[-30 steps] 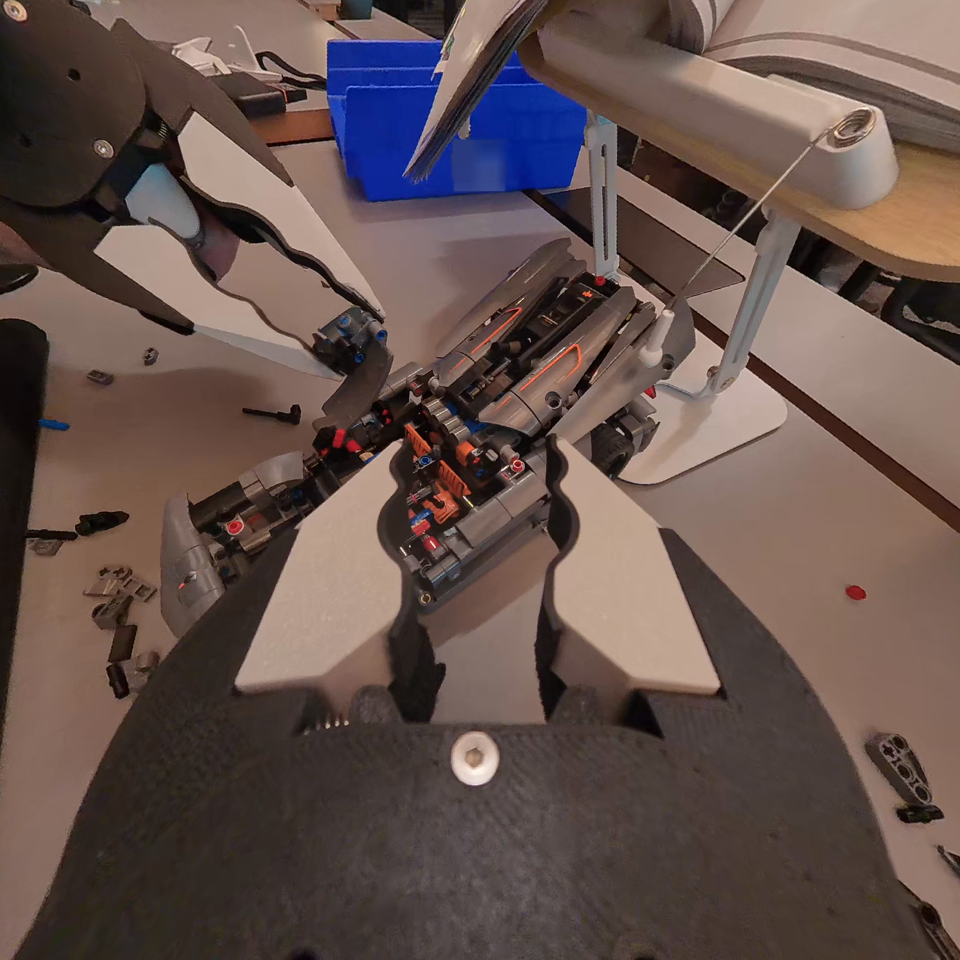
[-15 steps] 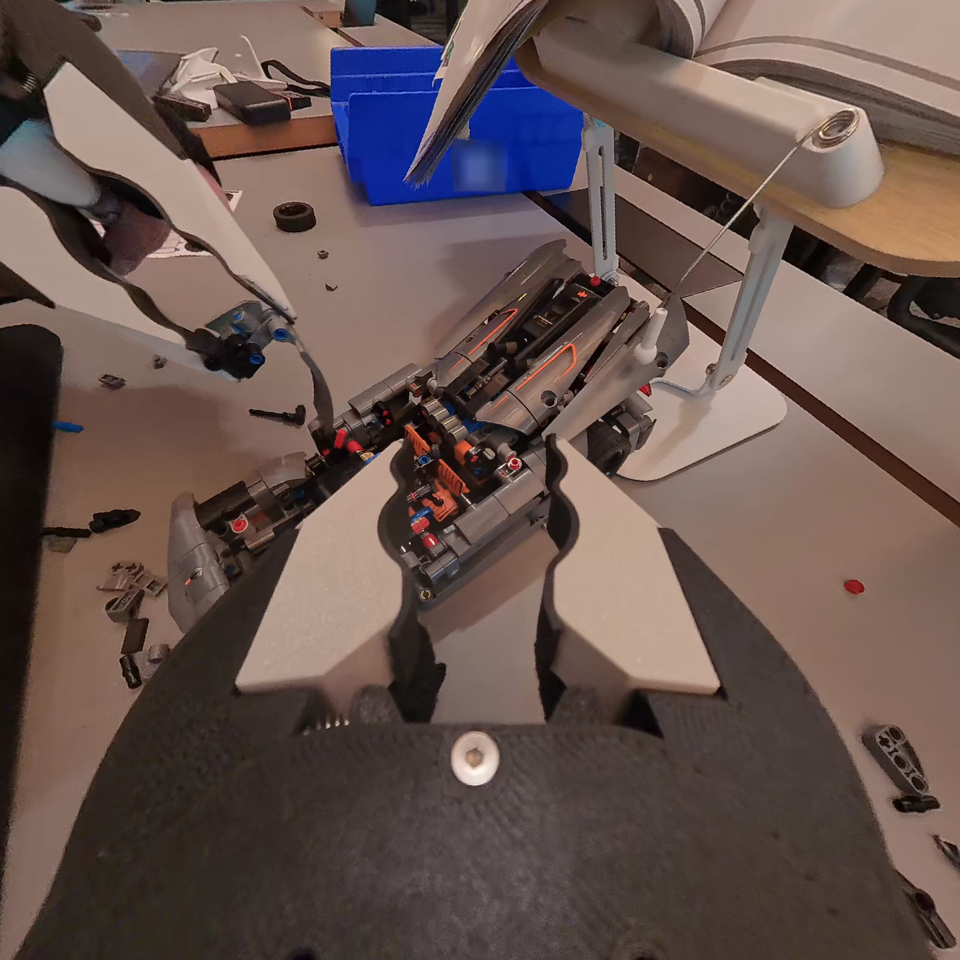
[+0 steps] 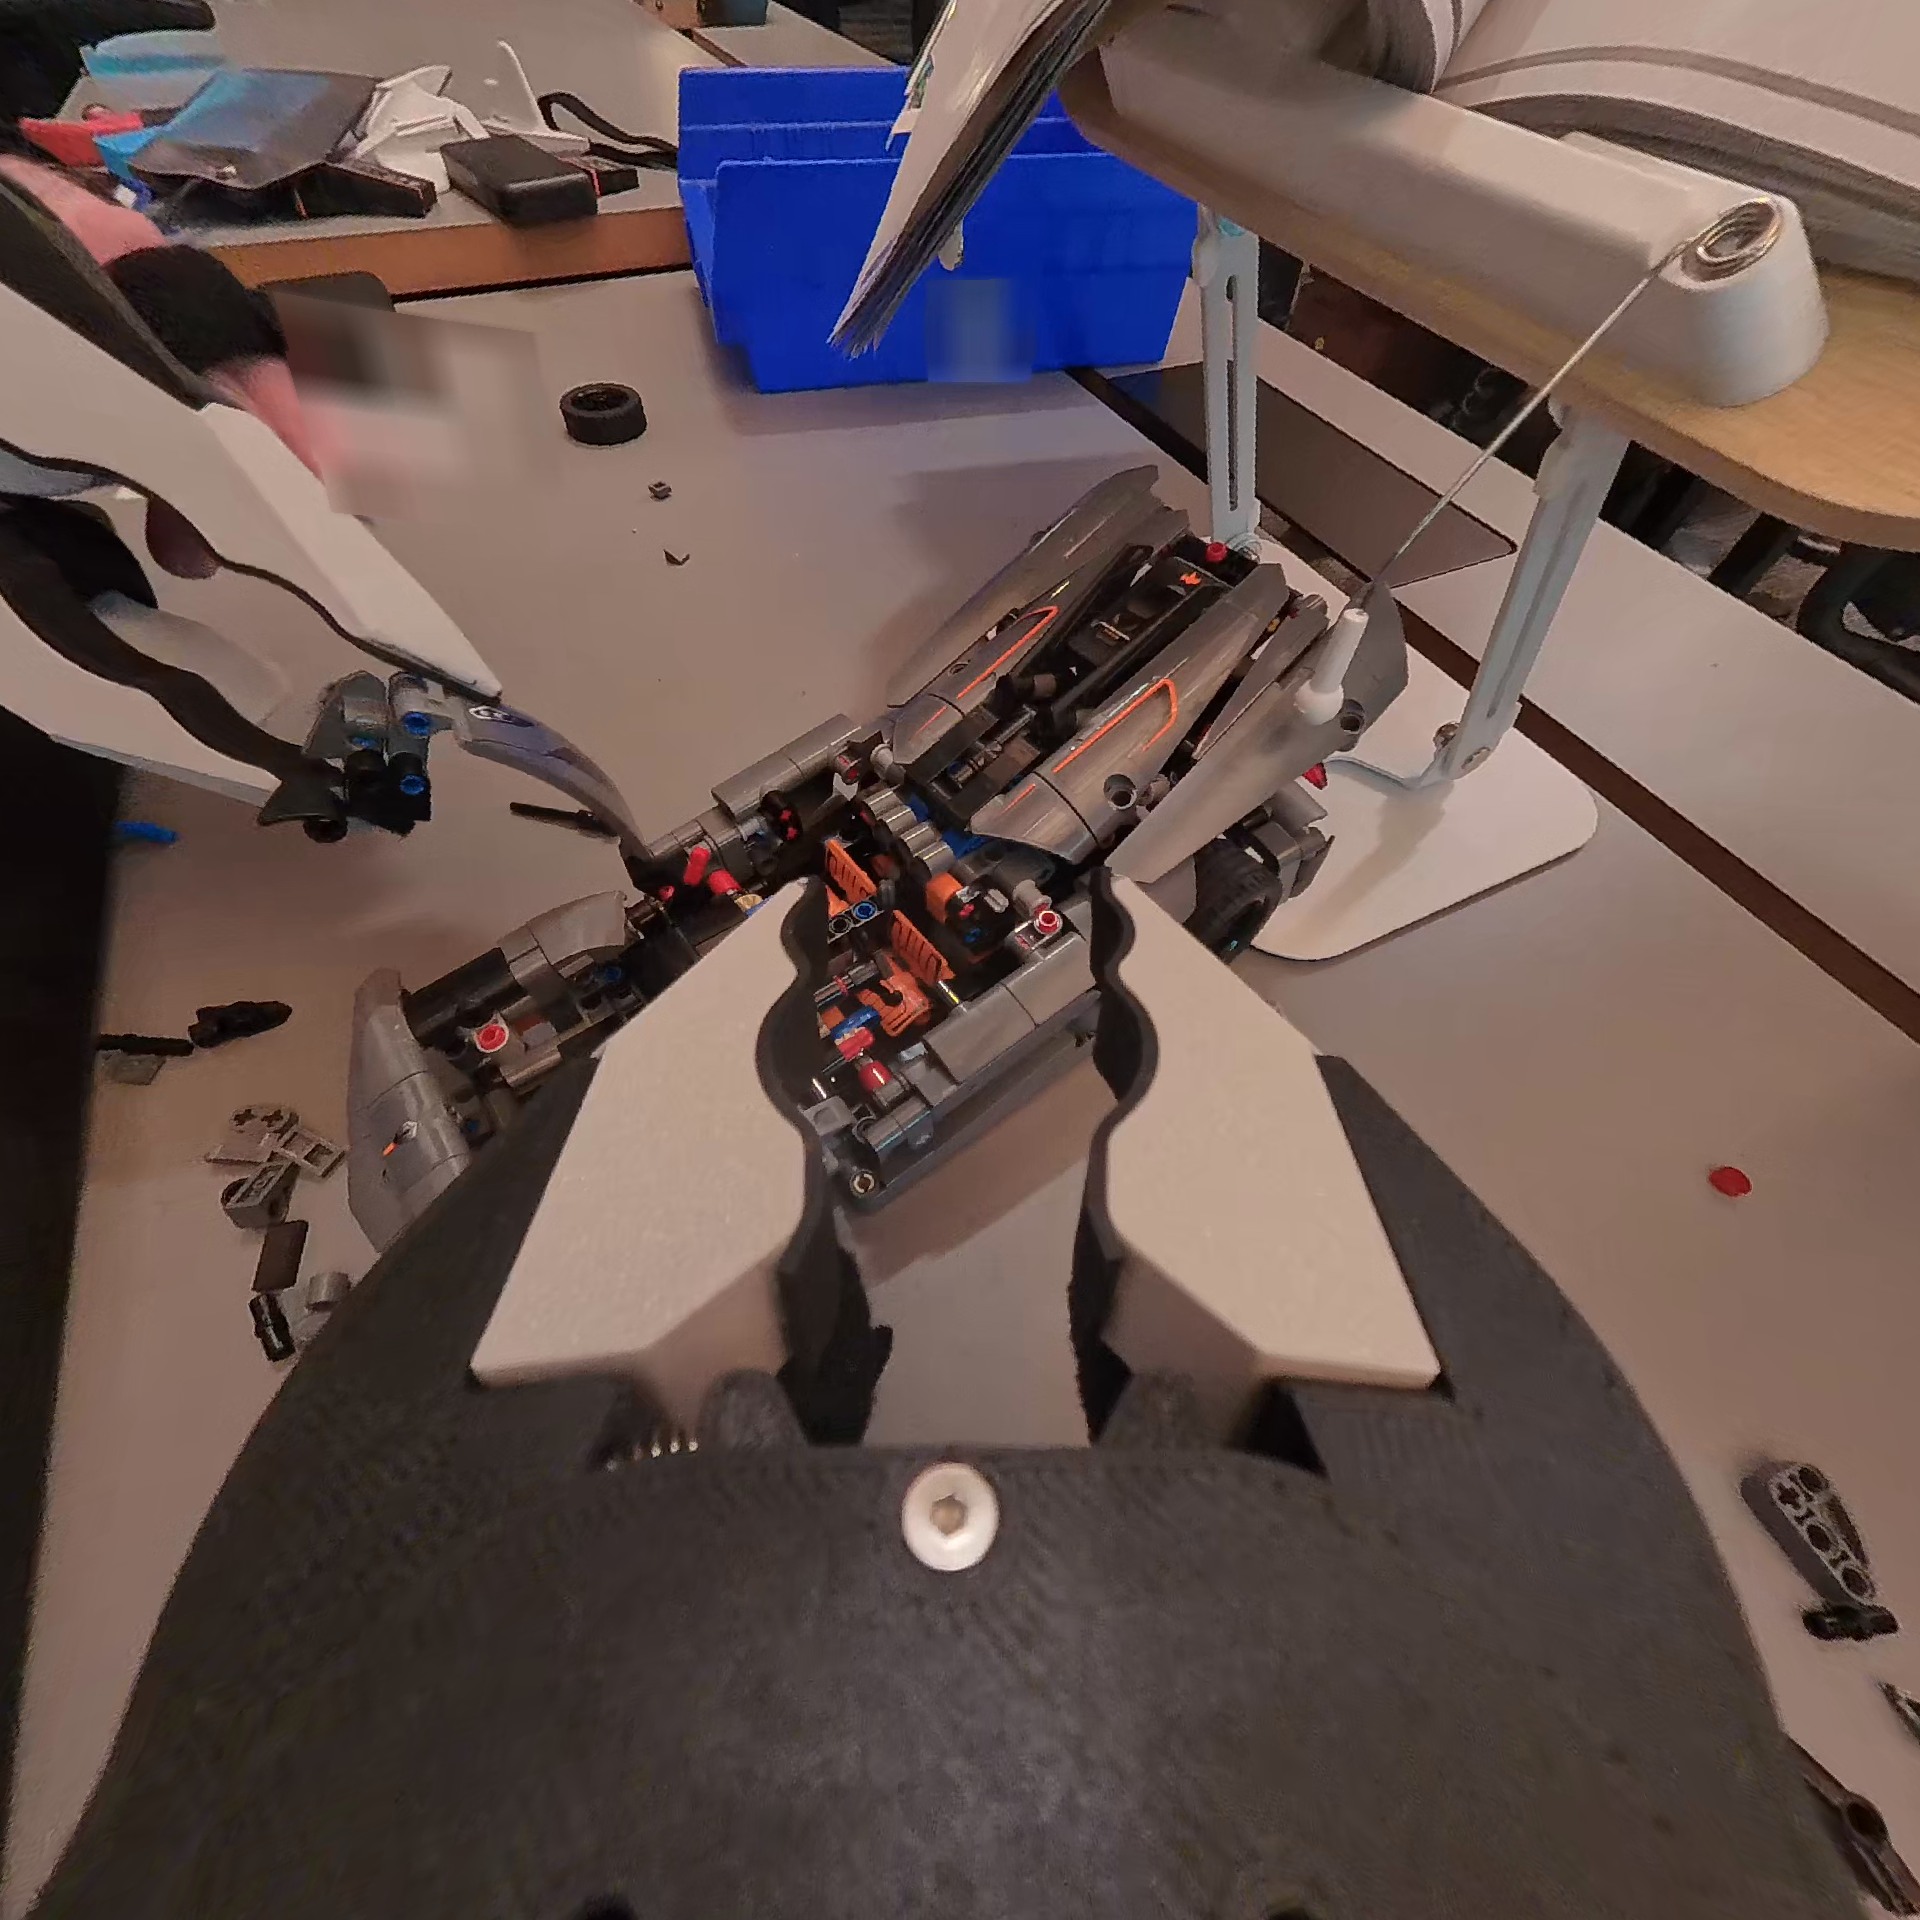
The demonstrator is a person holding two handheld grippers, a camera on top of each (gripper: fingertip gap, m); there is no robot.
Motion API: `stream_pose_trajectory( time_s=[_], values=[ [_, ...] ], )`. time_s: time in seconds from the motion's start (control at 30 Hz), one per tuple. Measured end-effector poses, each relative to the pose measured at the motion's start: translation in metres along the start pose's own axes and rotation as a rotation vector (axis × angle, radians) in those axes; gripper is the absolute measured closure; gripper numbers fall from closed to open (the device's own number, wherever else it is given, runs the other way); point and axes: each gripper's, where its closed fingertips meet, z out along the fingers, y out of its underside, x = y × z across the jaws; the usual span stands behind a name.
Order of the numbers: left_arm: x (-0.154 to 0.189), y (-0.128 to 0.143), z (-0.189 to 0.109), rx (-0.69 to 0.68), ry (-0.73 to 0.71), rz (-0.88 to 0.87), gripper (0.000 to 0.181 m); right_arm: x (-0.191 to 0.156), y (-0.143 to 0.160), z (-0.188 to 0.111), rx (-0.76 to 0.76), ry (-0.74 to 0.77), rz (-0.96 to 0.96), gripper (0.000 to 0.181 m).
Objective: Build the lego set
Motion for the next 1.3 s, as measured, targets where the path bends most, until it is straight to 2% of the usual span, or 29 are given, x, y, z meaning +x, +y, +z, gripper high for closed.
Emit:
stream_pose_trajectory(
  time_s=[0.3,0.5,0.77,0.9,1.1,1.17,1.23,1.3],
  values=[
    [0.014,0.009,0.002,-0.050,0.000,0.130,0.141,-0.001,0.004,0.002,-0.017,-0.004,-0.005,0.133],
    [0.012,0.011,-0.004,-0.042,0.030,0.100,0.140,-0.001,0.005,0.003,-0.022,-0.007,-0.005,0.133],
    [0.016,0.017,-0.006,-0.074,0.062,0.111,0.146,-0.001,0.006,0.002,-0.024,-0.008,-0.008,0.133],
    [0.010,0.035,-0.013,-0.121,0.135,-0.029,0.146,-0.001,0.006,0.002,-0.024,-0.008,-0.007,0.133],
    [0.015,0.092,-0.031,-0.282,0.281,-0.159,0.138,0.000,0.007,0.002,-0.025,-0.007,0.000,0.132],
    [0.018,0.115,-0.034,-0.329,0.327,-0.262,0.132,0.000,0.008,0.003,-0.025,-0.010,0.004,0.133],
    [0.024,0.119,-0.029,-0.297,0.378,-0.382,0.130,-0.001,0.009,0.004,-0.030,-0.013,0.000,0.132],
    [0.031,0.120,-0.023,-0.307,0.438,-0.490,0.119,-0.003,0.009,0.005,-0.035,-0.013,-0.006,0.132]
  ],
)
